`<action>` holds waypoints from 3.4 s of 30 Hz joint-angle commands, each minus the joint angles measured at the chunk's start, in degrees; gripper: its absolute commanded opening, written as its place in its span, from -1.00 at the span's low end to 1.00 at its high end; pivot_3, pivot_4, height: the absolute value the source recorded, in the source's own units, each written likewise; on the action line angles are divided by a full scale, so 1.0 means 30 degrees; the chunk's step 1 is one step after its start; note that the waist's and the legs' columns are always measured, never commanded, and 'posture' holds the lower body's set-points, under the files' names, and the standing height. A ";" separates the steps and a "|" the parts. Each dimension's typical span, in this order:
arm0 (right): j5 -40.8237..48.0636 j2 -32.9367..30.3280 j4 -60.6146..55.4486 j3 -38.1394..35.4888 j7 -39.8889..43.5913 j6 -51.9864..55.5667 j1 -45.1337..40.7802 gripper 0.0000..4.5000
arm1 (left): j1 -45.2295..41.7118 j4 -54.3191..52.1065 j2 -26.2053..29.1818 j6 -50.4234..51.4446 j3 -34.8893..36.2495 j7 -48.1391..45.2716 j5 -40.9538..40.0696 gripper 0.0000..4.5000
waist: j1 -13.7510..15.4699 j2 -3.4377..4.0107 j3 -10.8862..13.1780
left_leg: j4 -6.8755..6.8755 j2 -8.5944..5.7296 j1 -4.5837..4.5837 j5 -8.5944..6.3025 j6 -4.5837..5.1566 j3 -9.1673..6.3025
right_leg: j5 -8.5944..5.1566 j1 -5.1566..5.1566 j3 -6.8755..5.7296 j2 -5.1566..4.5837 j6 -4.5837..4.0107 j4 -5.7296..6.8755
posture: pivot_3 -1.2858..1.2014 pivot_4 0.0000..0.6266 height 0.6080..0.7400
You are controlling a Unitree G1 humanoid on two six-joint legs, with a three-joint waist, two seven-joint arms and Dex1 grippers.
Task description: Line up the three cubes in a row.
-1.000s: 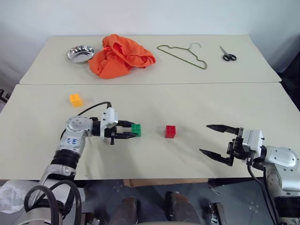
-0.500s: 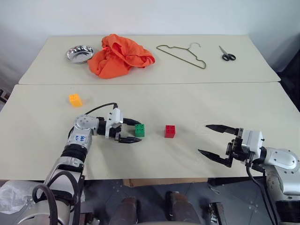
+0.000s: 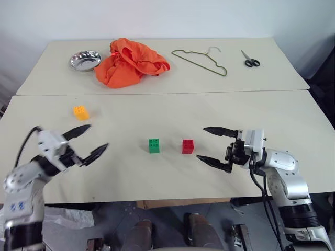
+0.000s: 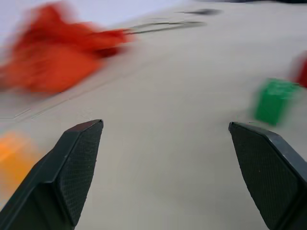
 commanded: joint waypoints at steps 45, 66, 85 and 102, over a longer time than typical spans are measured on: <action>-0.0178 -0.0289 -0.1964 0.0913 0.0665 -0.0109 -0.0025 1.00 | -1.3815 1.1834 -0.1871 0.2839 -0.3939 1.4492 0.5058 -0.25 | 0.0481 -0.0099 -0.0003 | 0.0069 -0.0059 -0.0153 0.0026 -0.0049 0.0006 | 0.0002 -0.0171 -0.0524 -0.0107 0.0002 0.0077 | 0.03 -0.52 1.00; -0.0255 -0.0258 -0.1542 0.1056 0.0640 -0.0463 -0.0083 1.00 | -0.8195 0.2174 -0.1706 0.3314 -0.4777 0.9491 0.2833 -0.35 | 0.0291 -0.0099 -0.0003 | 0.0060 -0.0050 -0.0165 0.0030 -0.0047 0.0002 | 0.0002 -0.0175 -0.0516 -0.0112 0.0002 0.0073 | 0.03 -0.52 1.00; -0.0097 -0.0544 -0.1260 0.1113 0.1161 0.0020 -0.0523 1.00 | -0.4392 0.1942 0.3622 0.0579 -0.6754 -0.6558 -0.0493 -0.35 | 0.0349 -0.0084 0.0004 | 0.0049 -0.0052 -0.0151 0.0049 -0.0060 -0.0040 | -0.0021 -0.0158 -0.0491 -0.0153 -0.0056 0.0040 | 0.03 -0.52 1.00; -0.0029 -0.1676 -0.3046 0.0070 0.0094 0.0679 0.1099 1.00 | -1.1438 1.2565 0.2613 -0.5248 -0.9989 -1.3457 0.2048 -0.35 | 0.0336 -0.0086 0.0004 | 0.0056 -0.0028 -0.0167 0.0046 -0.0050 0.0006 | -0.0012 -0.0185 -0.0542 -0.0087 -0.0039 0.0083 | 0.03 -0.52 1.00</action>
